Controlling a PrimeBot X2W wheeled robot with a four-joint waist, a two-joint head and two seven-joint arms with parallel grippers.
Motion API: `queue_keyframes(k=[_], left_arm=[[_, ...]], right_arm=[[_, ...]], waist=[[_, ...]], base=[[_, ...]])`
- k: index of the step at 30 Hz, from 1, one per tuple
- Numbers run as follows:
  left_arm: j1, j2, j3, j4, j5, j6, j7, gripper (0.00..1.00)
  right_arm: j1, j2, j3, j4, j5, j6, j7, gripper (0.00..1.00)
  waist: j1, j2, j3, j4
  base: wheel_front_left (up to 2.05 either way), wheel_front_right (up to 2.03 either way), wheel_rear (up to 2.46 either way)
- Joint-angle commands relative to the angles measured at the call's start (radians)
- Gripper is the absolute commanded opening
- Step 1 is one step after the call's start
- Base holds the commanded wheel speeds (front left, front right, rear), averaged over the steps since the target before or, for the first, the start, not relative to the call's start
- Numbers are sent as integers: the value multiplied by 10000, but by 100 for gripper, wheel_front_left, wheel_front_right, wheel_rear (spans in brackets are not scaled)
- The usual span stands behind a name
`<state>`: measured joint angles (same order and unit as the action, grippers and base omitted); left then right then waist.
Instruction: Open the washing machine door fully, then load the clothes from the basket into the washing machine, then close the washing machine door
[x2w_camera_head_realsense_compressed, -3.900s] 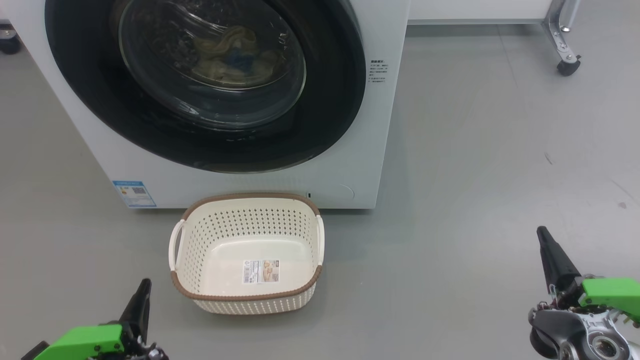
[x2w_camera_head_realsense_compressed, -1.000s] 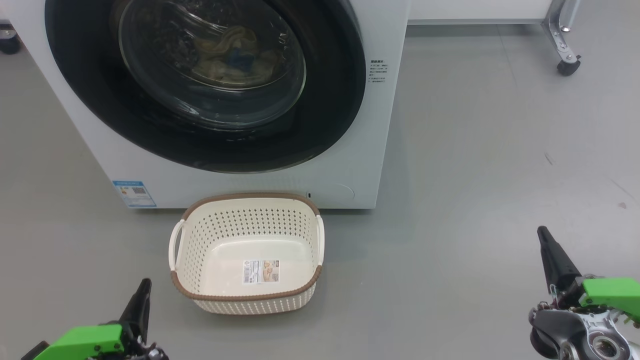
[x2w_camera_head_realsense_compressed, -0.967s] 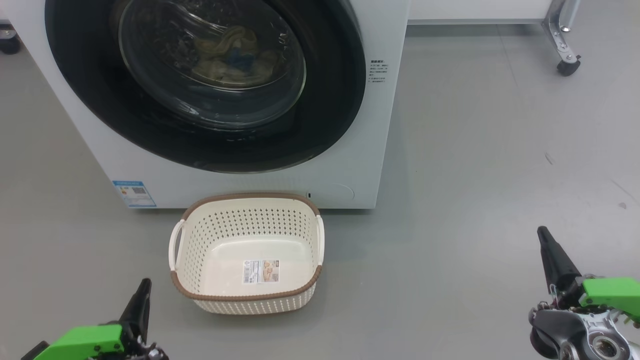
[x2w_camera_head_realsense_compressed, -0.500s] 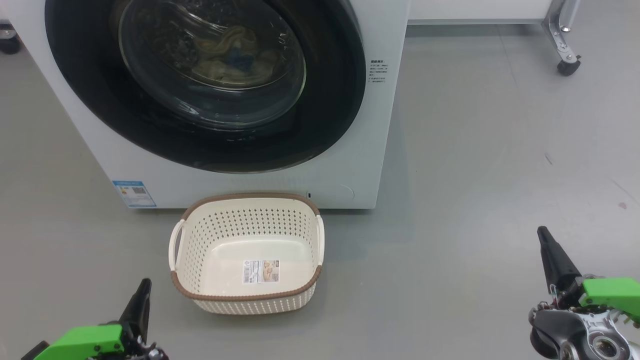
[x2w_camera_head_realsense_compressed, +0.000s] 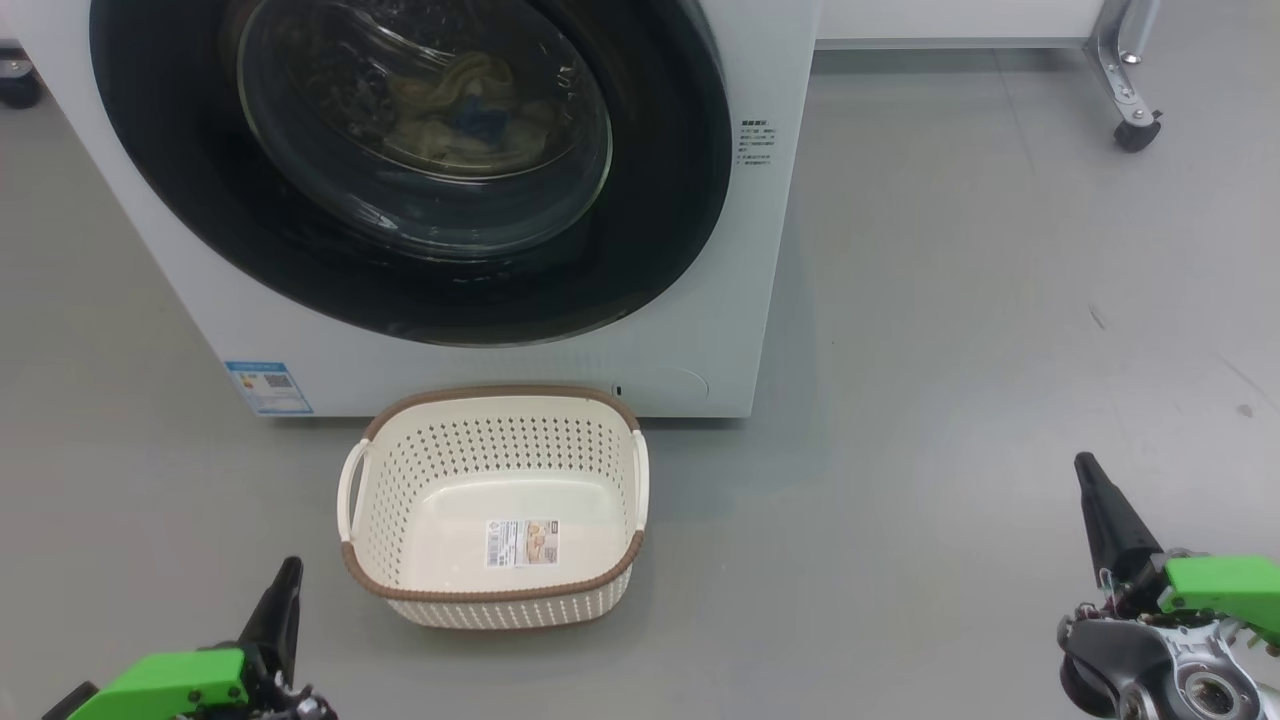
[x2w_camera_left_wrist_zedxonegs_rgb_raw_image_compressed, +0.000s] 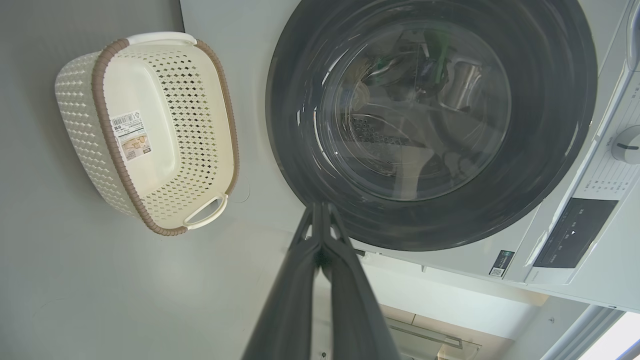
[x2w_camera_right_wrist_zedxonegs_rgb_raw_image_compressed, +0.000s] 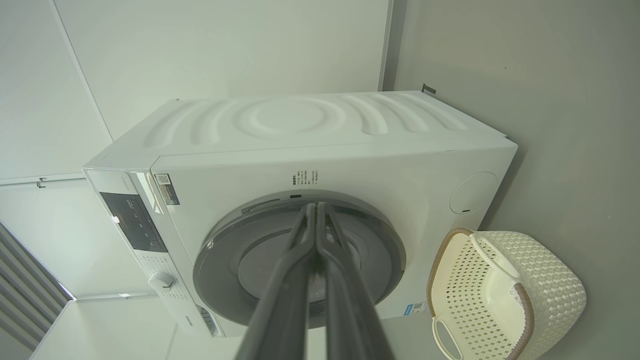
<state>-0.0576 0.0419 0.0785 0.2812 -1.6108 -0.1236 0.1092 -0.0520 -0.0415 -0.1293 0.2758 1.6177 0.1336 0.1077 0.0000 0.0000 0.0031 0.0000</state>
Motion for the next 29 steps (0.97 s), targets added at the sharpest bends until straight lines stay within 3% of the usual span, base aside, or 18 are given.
queue_keyframes(k=[1,29], left_arm=[[-505,84,363,-361,31,-71,48,0],[-505,84,364,-362,31,-71,49,0]], right_arm=[[-560,-91,150,-311,-96,-29,60,0],[-560,-90,147,-310,-98,-29,62,0]], waist=[[0,0,0,0],[0,0,0,0]], base=[[0,0,0],[0,0,0]])
